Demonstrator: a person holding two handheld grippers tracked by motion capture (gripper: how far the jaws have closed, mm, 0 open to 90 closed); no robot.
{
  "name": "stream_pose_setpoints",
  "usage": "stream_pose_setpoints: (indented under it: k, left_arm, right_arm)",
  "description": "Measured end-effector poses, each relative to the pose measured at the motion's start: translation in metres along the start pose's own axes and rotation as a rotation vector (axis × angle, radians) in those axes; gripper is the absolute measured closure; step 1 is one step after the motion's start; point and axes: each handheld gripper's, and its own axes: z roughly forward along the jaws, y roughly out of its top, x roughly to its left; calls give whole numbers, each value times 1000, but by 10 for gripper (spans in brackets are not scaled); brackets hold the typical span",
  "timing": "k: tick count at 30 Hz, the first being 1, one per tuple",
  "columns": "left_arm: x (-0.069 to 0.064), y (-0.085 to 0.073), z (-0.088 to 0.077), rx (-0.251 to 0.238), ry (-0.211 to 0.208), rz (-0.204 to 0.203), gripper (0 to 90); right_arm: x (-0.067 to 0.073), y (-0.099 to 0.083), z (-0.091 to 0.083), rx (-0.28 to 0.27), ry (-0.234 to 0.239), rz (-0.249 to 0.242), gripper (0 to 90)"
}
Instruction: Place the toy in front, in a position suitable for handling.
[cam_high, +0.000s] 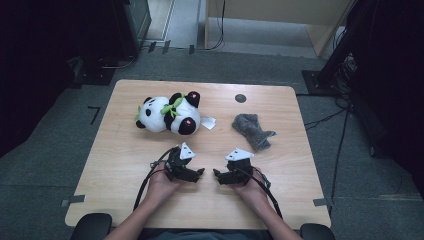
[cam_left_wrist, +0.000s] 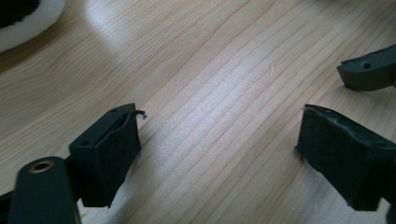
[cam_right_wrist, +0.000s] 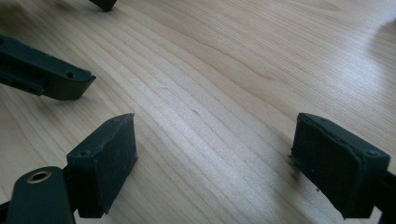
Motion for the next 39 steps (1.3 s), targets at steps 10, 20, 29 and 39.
stream_pose_setpoints:
  k: [10, 20, 29, 39]
  left_arm:
    - [6, 3, -6, -11, -44, -17, 150]
    - [19, 6, -19, -42, -87, -30, 252]
    - [32, 10, -29, -49, -94, -3, 333]
    - [51, 18, -34, -61, -108, -30, 343]
  right_arm:
    - [-10, 9, -11, -22, 4, 17, 194]
    - [-25, 17, -29, -95, 6, 54, 302]
    - [-44, 21, -41, -115, -31, 78, 304]
    - [-70, 18, -49, -112, -60, 128, 319]
